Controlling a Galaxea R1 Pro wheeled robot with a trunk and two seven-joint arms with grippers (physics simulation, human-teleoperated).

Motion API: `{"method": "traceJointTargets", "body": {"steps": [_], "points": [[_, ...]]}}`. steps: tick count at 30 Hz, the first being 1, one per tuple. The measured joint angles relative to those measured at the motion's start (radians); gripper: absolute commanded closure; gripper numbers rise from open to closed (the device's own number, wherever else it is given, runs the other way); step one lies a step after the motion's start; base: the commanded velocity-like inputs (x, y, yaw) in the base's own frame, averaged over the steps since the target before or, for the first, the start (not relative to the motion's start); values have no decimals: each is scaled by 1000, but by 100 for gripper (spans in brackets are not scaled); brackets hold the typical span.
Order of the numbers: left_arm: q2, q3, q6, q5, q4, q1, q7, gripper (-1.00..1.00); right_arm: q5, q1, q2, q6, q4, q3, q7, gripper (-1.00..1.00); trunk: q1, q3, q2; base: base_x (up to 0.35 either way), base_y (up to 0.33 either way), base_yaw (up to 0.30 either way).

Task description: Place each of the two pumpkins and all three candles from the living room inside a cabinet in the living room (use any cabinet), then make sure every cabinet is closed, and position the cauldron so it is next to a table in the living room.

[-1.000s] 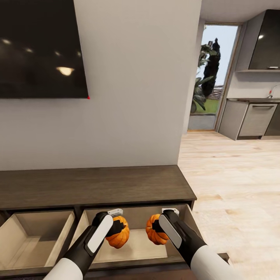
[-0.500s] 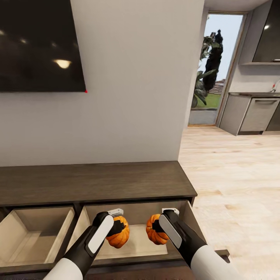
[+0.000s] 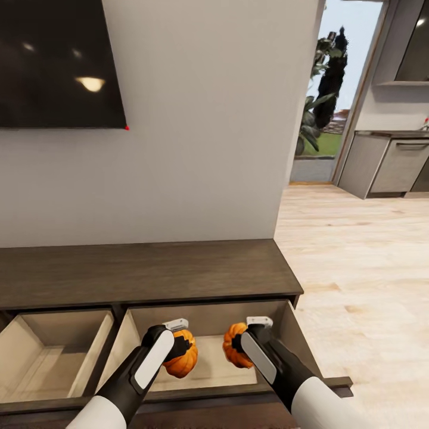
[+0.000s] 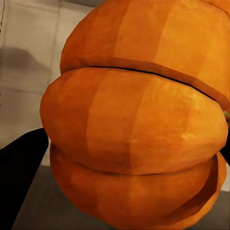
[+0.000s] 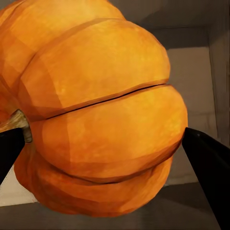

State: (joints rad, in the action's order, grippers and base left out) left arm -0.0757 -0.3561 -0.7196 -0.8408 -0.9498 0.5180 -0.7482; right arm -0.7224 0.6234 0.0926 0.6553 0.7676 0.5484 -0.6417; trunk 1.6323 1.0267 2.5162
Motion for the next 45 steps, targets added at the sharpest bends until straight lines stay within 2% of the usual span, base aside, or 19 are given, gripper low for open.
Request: {"method": "traceJointTargets", "body": {"steps": [4, 9, 10, 19, 20, 28, 45], "points": [[0, 0, 0, -1, 0, 0, 0, 100, 35, 0, 0, -1, -2, -1, 0, 100, 1, 12, 1, 0, 0, 0], [1, -1, 2, 1, 0, 0, 0, 100, 44, 0, 0, -2, -3, -1, 1, 100, 3, 23, 1, 0, 0, 0], [1, 0, 2, 1, 0, 0, 0, 100, 43, 0, 0, -3, -3, -1, 1, -100, 3, 23, 1, 0, 0, 0], [2, 0, 3, 0, 0, 0, 0, 100, 44, 0, 0, -1, -2, -1, 13, -100, 3, 23, 1, 0, 0, 0], [2, 0, 3, 0, 0, 0, 0, -100, 44, 0, 0, -1, -2, -1, 14, -100, 3, 23, 1, 0, 0, 0], [2, 1, 2, 1, 0, 0, -2, -100, 44, 0, 0, 0, -2, -1, 15, -100, 3, 23, 1, 0, 0, 0], [6, 15, 0, 1, -17, 1, -13, -100, 44, 0, 0, 0, -2, -1, 16, -100, -5, -42, -2, 0, 0, 0]]}}
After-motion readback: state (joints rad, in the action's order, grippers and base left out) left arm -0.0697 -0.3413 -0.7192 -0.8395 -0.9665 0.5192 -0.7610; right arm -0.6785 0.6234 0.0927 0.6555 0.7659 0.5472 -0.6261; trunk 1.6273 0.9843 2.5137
